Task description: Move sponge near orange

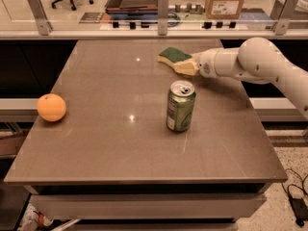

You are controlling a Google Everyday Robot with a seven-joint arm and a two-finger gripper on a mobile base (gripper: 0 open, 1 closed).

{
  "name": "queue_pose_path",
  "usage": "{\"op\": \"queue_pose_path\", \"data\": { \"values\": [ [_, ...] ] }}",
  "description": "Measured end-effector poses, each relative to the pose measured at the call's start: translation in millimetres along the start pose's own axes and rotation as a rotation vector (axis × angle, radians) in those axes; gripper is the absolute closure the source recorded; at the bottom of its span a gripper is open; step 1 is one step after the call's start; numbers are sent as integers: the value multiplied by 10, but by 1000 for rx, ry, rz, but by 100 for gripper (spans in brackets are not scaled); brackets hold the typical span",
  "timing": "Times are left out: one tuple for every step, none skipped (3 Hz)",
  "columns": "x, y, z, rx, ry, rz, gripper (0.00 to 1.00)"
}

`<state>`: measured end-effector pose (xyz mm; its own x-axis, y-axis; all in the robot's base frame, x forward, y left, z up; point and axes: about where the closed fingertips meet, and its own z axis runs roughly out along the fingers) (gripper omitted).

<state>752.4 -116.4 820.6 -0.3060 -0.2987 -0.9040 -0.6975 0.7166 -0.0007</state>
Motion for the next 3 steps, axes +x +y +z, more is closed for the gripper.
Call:
{"op": "queue_pose_path", "data": {
  "values": [
    [-1,1,1,0,0,0,100],
    [-1,1,0,0,0,0,100],
    [-1,1,0,0,0,0,100]
  ]
}}
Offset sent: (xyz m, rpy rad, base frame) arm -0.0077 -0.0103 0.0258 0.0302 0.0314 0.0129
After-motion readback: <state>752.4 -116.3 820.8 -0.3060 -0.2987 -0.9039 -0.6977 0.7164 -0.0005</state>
